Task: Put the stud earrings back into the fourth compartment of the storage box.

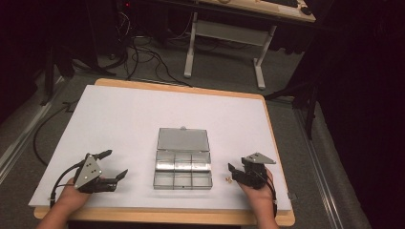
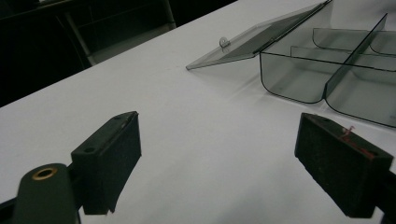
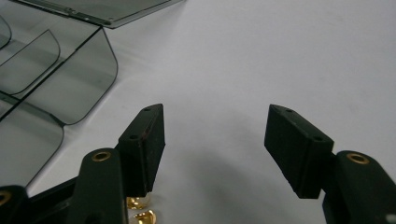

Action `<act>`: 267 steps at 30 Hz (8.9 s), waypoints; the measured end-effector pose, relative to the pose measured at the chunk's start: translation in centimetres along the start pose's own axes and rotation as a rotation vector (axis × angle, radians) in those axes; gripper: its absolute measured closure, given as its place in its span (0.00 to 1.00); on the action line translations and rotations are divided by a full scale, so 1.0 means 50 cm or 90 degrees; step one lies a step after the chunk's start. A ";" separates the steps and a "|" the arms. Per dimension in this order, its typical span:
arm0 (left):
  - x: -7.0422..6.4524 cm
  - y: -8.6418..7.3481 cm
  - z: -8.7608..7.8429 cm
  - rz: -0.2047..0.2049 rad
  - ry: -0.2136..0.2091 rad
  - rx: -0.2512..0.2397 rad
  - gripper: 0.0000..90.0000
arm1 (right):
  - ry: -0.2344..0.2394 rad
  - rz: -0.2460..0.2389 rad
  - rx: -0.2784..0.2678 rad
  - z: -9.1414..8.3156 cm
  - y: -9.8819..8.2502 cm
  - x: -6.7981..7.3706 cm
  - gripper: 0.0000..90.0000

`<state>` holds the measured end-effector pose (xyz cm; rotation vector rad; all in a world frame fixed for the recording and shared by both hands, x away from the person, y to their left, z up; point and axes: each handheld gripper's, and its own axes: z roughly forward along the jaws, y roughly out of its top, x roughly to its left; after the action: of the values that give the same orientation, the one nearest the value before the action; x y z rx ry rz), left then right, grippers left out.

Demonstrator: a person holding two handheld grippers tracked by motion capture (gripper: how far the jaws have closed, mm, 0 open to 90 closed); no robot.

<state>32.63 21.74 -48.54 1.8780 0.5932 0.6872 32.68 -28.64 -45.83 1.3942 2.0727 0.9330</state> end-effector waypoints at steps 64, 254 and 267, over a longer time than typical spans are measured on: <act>-0.001 0.002 0.005 0.000 0.005 0.015 0.17 | 0.058 -0.016 0.282 0.002 0.136 0.024 0.70; 0.001 0.001 0.002 0.004 -0.013 0.009 0.17 | 0.234 -0.284 0.418 0.110 0.260 0.394 0.81; 0.002 0.001 0.003 0.000 -0.011 0.010 0.17 | 0.148 -0.222 0.411 0.020 0.243 0.250 0.75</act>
<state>32.79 21.67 -48.52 1.8958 0.5896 0.6680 36.12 -13.69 -37.46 1.1659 2.8375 0.2939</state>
